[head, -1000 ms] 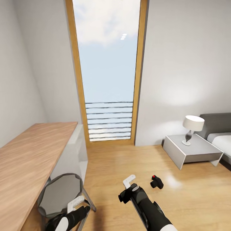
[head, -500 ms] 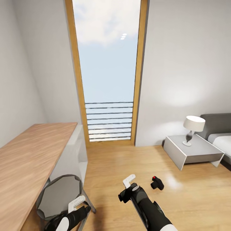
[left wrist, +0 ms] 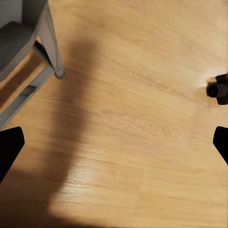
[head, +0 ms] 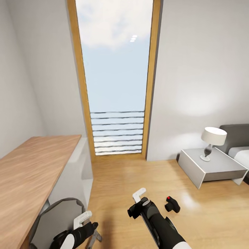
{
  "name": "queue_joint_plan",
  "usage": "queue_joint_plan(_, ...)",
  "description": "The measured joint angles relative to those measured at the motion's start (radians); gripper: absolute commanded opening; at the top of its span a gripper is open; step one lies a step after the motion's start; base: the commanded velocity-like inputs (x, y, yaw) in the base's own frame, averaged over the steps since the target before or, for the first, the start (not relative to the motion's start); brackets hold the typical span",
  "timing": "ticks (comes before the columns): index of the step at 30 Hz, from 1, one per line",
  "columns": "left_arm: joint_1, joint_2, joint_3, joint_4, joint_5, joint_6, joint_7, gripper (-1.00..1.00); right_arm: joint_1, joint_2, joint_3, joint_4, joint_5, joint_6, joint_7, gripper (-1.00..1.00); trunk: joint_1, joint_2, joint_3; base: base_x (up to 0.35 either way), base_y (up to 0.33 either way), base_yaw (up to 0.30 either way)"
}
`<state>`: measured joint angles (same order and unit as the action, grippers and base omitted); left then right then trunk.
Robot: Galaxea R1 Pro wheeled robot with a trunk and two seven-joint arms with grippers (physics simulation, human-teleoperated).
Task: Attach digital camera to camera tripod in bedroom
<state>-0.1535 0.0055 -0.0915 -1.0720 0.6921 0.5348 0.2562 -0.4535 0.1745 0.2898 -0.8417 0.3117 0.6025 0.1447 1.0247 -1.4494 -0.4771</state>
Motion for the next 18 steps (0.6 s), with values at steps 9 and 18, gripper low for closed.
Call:
queue_joint_plan(9, 0.0, 0.0, -0.001, 0.0, 0.0, -0.001, 0.0, 1.0, 0.0, 0.0, 0.0, 0.0, 0.0, 0.0, 0.0, 1.0, 0.0, 0.0, 0.0, 0.072, 0.0, 0.0)
queue_joint_plan(18, 0.0, 0.0, -0.002, 0.0, 0.001, -0.001, 0.0, 1.0, 0.0, 0.0, 0.0, 0.0, 0.0, 0.0, 0.0, 1.0, 0.0, 0.0, 0.0, 0.017, 0.0, -0.04)
